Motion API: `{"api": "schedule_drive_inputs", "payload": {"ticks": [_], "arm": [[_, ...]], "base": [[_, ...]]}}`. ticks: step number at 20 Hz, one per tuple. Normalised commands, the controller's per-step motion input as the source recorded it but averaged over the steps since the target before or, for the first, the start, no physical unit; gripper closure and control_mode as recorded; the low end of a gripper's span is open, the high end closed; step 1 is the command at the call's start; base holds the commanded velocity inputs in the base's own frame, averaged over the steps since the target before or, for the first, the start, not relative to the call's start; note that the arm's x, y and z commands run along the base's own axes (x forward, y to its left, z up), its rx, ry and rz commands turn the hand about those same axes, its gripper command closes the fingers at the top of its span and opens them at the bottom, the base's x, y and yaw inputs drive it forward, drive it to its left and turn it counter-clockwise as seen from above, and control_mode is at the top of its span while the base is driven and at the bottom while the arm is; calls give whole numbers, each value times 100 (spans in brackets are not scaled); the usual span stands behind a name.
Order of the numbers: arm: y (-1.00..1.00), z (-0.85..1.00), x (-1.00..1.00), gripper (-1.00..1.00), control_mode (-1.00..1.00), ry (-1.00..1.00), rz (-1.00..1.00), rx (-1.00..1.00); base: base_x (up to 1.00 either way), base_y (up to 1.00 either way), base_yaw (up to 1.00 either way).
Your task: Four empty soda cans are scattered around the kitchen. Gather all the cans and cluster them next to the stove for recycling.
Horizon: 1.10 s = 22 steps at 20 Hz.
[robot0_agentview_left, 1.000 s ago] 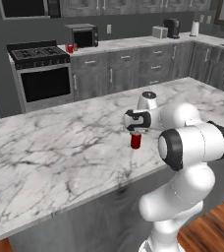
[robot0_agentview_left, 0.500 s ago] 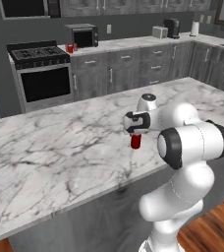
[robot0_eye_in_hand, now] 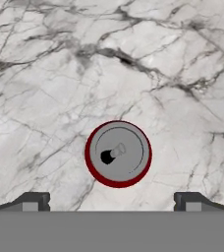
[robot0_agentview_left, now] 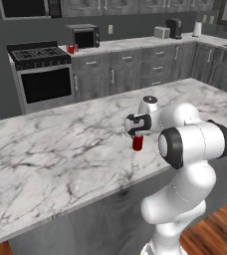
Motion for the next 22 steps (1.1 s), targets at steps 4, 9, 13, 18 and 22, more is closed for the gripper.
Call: {"api": "schedule_drive_inputs", "payload": {"ticks": [4, 9, 13, 18, 22], "arm": [[0, -6, 10, -100, -100, 0, 0, 0], [0, -6, 12, -100, -100, 0, 0, 0], [0, -6, 11, -100, -100, 0, 0, 0], [0, -7, 4, -100, -100, 0, 0, 0], [0, -8, 3, -100, -100, 0, 0, 0]], "base": [[0, 0, 0], [0, 0, 0], [0, 0, 0], [0, 0, 0], [0, 0, 0]]}}
